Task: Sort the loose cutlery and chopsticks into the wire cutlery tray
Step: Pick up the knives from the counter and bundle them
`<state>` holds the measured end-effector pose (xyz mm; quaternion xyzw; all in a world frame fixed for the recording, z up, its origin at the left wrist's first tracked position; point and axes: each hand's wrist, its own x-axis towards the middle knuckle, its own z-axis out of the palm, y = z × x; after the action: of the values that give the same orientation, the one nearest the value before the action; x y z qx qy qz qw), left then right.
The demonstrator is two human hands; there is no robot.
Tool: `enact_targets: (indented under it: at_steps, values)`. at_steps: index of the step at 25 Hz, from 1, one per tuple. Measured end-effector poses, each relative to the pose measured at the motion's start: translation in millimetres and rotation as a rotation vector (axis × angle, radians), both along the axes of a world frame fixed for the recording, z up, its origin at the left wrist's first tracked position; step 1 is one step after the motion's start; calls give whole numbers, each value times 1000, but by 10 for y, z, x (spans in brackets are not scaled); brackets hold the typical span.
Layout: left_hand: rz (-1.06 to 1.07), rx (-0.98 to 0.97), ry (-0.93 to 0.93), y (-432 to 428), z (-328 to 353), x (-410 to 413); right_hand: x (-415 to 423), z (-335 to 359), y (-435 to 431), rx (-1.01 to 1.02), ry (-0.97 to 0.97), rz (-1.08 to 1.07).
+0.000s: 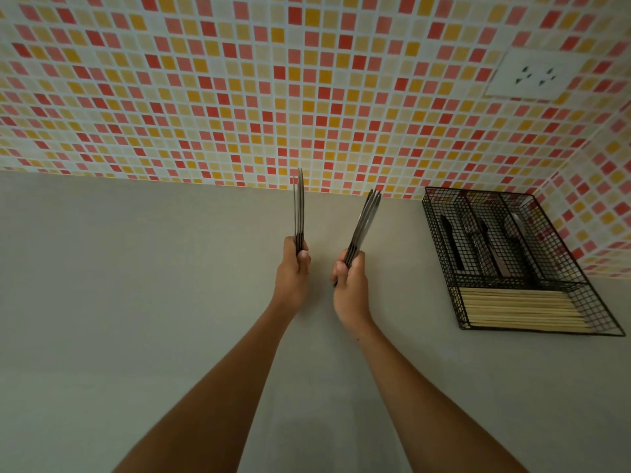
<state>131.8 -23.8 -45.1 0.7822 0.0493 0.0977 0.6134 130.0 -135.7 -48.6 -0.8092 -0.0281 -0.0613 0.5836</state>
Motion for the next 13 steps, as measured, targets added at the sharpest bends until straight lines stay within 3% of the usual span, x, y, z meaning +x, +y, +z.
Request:
enact_targets:
  at_steps: [2, 8, 13]
  values:
    - [-9, -40, 3, -27, 29, -45, -8, 15, -9, 15, 23, -17]
    - [-57, -526, 164, -169, 415, -100, -194, 260, -284, -7, 151, -110]
    - [-114, -590, 340, -473, 509, -111, -186, 405, -814, -199, 427, -220]
